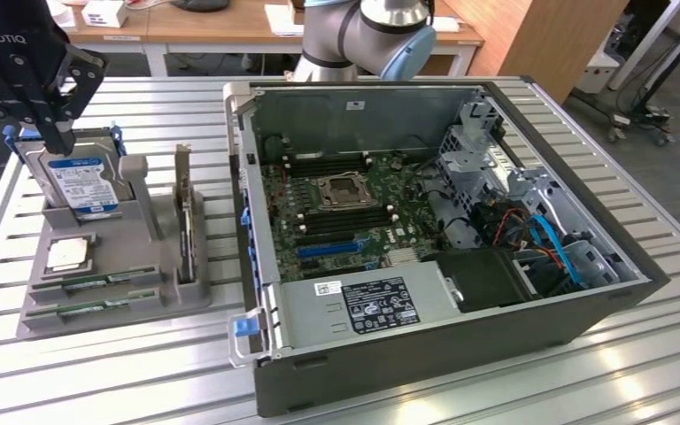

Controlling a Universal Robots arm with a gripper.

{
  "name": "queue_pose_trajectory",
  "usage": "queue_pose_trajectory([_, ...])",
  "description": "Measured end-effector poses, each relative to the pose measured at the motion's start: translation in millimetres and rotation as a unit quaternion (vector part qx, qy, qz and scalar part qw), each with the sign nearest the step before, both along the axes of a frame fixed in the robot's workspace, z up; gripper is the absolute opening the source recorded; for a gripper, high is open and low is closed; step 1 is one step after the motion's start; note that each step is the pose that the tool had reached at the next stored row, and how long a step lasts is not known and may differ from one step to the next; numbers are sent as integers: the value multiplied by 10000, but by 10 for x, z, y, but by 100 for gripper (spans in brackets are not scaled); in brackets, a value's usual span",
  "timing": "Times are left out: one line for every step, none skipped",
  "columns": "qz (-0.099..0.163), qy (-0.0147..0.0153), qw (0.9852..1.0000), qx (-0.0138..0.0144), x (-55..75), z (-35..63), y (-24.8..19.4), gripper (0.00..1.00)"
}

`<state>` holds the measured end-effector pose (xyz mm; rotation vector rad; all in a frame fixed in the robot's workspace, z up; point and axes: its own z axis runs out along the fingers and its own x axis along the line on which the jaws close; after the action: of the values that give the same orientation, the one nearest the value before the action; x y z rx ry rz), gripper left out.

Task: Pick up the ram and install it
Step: 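Pick up the ram and move it above insertion slot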

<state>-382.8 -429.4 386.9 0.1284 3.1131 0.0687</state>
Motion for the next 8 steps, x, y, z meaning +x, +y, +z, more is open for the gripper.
queue_pose_trajectory([0, 0, 10000, 0, 0, 0, 0, 10])
queue_pose_trajectory([0, 0, 10000, 0, 0, 0, 0, 10])
queue_pose_trajectory([0, 0, 10000, 0, 0, 0, 0, 10])
queue_pose_trajectory([0, 0, 10000, 0, 0, 0, 0, 10])
queue_pose_trajectory([0, 0, 10000, 0, 0, 0, 0, 10])
queue_pose_trajectory([0, 0, 10000, 0, 0, 0, 0, 10])
queue_pose_trajectory([0, 0, 10000, 0, 0, 0, 0, 10])
queue_pose_trajectory([0, 0, 10000, 0, 0, 0, 0, 10])
